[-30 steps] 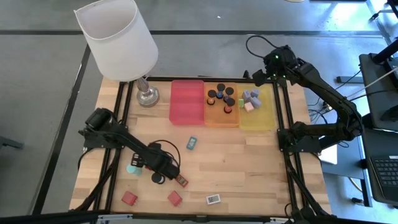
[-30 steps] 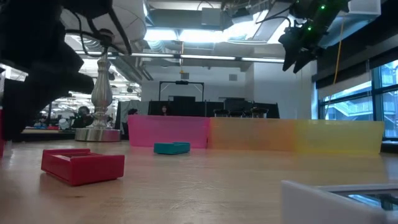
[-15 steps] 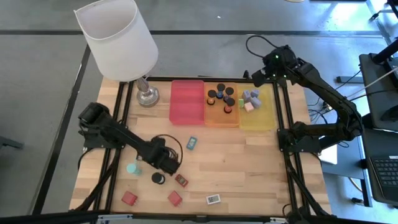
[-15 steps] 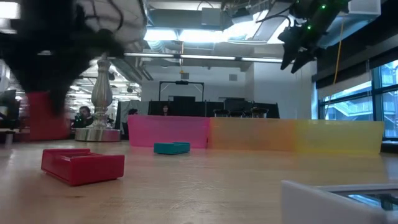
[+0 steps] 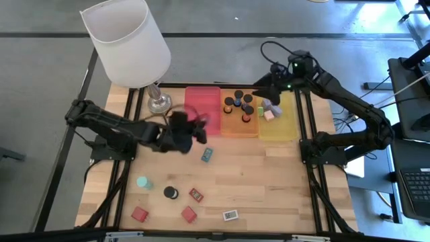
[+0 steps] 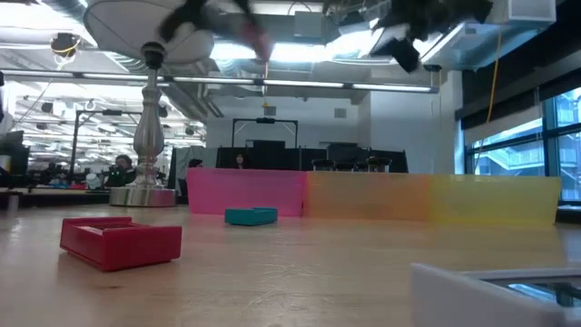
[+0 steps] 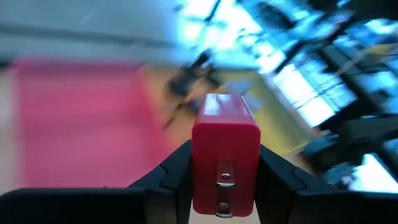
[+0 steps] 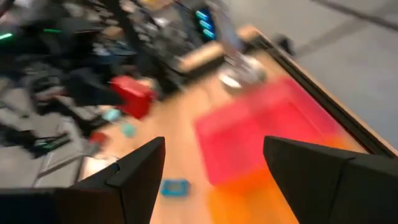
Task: Pick & Place Office items
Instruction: Put the top red charger adapter into the yellow bin
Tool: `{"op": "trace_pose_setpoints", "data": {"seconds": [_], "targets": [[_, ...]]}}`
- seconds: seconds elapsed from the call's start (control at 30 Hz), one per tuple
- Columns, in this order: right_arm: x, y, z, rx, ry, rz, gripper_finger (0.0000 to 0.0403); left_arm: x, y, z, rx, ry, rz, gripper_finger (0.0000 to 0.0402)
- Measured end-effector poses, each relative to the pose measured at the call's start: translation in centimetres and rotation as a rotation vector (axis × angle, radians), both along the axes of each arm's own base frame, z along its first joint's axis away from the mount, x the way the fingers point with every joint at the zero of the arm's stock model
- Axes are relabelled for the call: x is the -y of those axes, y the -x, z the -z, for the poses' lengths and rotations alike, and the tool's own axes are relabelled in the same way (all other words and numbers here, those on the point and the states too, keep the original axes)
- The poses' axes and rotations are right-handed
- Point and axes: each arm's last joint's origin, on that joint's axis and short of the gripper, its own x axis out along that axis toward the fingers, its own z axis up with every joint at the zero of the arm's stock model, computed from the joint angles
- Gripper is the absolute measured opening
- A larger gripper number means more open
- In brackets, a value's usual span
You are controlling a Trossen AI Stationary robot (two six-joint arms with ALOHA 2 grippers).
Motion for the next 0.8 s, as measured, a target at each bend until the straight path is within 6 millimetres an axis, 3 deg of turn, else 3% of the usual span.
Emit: {"op": "trace_pose_setpoints", "data": {"seconds": [0.17,0.37,0.57,0.8], "targets": [[-1.9,-2.0,-1.7,0.171,0.110,-0.147,0.0274,-2.4,-2.3,-3.6,0.120,-0.231,0.131,0.0116],[-3.8,-3.2,-3.4,0.342,0.175,-0.308,0.0275,-4.3,-2.8,-6.7,0.277,-0.428,0.223,0.0116],[-5.2,-3.9,-4.3,0.427,0.211,-0.344,0.0275,-5.7,-3.0,-7.5,0.340,-0.509,0.257,0.0116],[-5.6,-5.6,-4.4,0.484,0.206,-0.273,0.0275,-6.1,-4.5,-6.5,0.345,-0.540,0.331,0.0116]]}}
